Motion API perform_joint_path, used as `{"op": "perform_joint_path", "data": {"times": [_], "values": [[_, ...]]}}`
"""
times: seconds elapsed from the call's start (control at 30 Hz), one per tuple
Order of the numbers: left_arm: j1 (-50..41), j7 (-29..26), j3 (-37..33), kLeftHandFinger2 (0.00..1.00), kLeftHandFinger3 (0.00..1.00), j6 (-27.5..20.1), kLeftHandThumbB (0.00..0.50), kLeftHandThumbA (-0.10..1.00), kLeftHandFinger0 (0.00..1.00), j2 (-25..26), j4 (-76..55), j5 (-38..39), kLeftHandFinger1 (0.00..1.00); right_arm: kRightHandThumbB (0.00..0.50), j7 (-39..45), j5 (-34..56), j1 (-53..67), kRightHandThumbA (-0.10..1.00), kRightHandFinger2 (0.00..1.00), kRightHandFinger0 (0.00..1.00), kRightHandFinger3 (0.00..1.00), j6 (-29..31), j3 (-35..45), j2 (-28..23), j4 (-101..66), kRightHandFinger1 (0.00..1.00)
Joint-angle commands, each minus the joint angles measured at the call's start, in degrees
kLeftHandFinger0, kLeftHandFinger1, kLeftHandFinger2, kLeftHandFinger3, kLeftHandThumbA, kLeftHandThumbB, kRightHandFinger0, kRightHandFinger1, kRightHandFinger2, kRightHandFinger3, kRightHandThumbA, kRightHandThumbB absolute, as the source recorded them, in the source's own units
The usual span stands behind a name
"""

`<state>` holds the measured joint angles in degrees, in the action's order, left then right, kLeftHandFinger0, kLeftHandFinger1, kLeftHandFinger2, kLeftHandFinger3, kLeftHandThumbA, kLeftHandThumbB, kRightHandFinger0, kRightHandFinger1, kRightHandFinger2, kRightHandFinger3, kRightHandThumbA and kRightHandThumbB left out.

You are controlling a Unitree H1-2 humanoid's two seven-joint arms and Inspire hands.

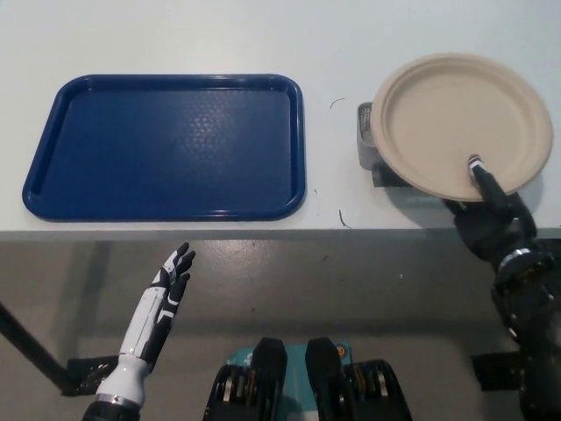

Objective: Use the right hand to pick up a plate from a leveled surface and place it into a tray on the left side

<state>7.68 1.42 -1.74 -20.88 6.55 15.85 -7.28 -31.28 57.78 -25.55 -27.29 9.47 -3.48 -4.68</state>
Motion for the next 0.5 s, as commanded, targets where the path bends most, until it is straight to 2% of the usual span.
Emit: {"op": "perform_joint_path", "data": {"times": [0.0, 0.1, 0.27, 0.37, 0.47], "values": [[1.7, 0.4, 0.2, 1.00, 1.00, -2.5, 0.117, 1.00, 1.00, 1.0, -0.9, 0.9, 1.00, 0.002, -7.7, 8.2, 1.3, -0.10, 0.57, 0.00, 1.00, 0.4, -4.6, -3.4, -14.7, 0.25], [1.7, 0.6, 0.1, 1.00, 1.00, -2.5, 0.100, 1.00, 1.00, 1.1, -1.1, 1.1, 1.00, 0.000, -10.1, 10.1, 2.4, -0.10, 0.57, 0.00, 1.00, 0.4, -6.8, -5.2, -19.2, 0.25], [1.8, 0.3, 0.0, 1.00, 1.00, -2.6, 0.117, 1.00, 1.00, 1.1, -0.8, 0.5, 1.00, 0.000, -11.0, 10.7, 2.2, -0.10, 0.55, 0.00, 1.00, 0.4, -9.6, -6.0, -20.7, 0.26], [1.8, 0.4, 0.0, 1.00, 1.00, -2.2, 0.133, 1.00, 1.00, 1.1, -0.8, 0.4, 1.00, 0.000, -12.2, 10.6, 0.1, -0.10, 0.56, 0.00, 1.00, 0.4, -10.9, -4.8, -18.5, 0.27], [1.6, 0.2, 0.0, 1.00, 1.00, -2.4, 0.126, 1.00, 1.00, 1.1, -0.9, 0.2, 1.00, 0.000, -10.8, 10.3, -2.0, -0.10, 0.58, 0.00, 1.00, 0.4, -12.1, -3.6, -14.4, 0.26]]}}
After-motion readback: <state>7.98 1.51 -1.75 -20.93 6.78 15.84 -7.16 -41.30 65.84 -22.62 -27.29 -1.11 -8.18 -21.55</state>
